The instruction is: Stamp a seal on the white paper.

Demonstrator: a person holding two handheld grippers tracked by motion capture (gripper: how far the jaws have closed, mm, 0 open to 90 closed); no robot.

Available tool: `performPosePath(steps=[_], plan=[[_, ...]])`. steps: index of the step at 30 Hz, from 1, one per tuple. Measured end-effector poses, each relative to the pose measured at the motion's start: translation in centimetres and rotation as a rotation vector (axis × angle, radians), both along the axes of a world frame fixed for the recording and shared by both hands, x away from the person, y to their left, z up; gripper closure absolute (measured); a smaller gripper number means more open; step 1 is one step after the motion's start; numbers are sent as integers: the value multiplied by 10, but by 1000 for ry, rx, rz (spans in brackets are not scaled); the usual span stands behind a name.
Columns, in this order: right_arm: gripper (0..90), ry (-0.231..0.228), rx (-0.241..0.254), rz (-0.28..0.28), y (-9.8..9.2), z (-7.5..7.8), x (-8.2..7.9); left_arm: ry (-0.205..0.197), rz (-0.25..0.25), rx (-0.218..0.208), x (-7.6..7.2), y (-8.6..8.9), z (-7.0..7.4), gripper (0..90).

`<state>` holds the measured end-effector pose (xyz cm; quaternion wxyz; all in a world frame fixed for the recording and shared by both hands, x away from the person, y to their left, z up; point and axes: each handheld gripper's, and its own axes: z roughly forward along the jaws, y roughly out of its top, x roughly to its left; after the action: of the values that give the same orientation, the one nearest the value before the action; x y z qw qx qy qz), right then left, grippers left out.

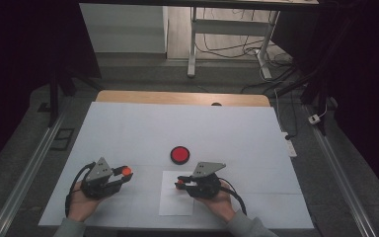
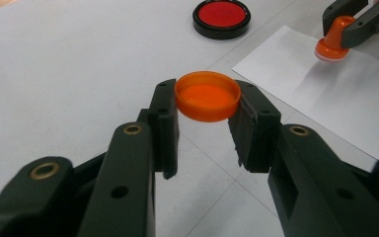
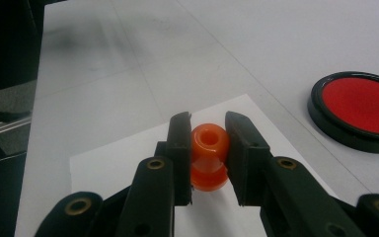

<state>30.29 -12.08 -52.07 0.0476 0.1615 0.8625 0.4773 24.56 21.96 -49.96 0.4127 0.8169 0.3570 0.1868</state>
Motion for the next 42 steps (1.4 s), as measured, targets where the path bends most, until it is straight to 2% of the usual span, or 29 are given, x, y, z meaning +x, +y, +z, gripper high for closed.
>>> performPosePath(steps=[32, 42], plan=[[731, -29, -63, 6, 5, -13, -5, 7, -4, 1, 0, 0, -1, 648], [732, -30, -60, 13, 4, -14, -4, 5, -3, 3, 0, 0, 0, 648]])
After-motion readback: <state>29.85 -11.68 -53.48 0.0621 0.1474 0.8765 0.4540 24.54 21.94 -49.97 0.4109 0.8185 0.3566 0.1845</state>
